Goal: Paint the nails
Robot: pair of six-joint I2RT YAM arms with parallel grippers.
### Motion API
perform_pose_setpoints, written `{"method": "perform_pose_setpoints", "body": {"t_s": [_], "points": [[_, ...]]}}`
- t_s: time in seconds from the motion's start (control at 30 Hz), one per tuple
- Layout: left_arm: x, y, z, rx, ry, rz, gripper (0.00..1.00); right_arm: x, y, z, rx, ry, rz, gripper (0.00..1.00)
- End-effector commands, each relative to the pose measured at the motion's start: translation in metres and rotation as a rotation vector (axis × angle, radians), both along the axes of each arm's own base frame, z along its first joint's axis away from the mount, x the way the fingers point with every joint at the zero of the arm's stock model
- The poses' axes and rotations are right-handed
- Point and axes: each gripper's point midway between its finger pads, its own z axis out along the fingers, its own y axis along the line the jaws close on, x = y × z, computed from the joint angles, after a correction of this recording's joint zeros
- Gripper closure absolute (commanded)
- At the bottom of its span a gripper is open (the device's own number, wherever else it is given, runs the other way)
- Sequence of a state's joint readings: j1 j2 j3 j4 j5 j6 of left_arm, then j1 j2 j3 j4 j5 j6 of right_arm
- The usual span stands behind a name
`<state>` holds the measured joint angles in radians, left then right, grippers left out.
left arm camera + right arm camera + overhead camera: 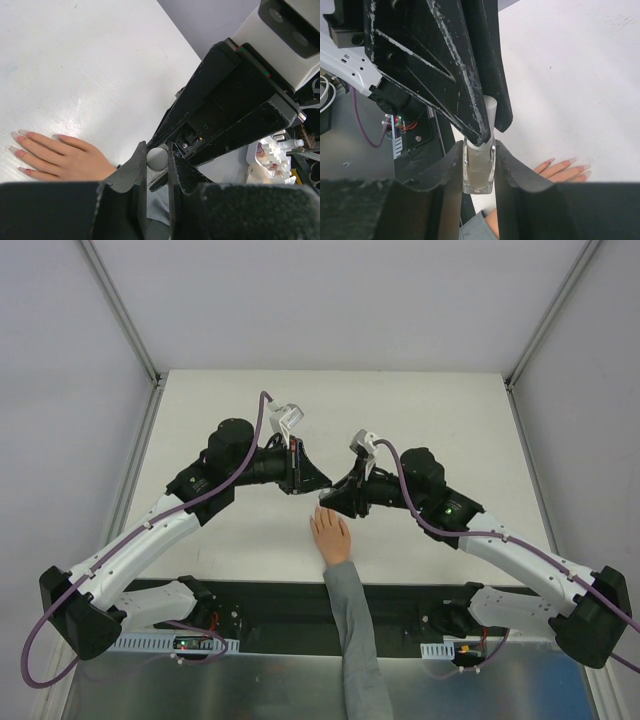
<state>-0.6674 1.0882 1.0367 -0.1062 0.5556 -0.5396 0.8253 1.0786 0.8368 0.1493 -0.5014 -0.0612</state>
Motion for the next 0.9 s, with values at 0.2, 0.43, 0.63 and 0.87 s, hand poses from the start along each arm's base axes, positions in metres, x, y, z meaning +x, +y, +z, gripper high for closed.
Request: {"method": "perform_pose_setpoints", "body": {"t_s": [0.2, 0.43, 0.63, 0.87], "points": [[-0.002, 0.004, 0.015, -0.012, -0.069, -0.003, 1.00, -0.005, 0.005, 0.019, 0.013, -0.037, 0.051, 0.65], [-0.004, 0.006, 0.019, -0.006, -0.082, -0.010, 1.00, -0.007, 0.006, 0.017, 0.008, -0.029, 0.063, 0.65], [-0.007, 0.005, 0.021, -0.012, -0.085, -0.031, 1.00, -0.004, 0.008, 0.019, 0.010, -0.024, 0.049, 0.99], [-0.022, 0.009, 0.047, -0.057, -0.168, -0.079, 0.46, -0.009, -0.005, 0.030, 0.067, -0.002, -0.025, 1.00]]}}
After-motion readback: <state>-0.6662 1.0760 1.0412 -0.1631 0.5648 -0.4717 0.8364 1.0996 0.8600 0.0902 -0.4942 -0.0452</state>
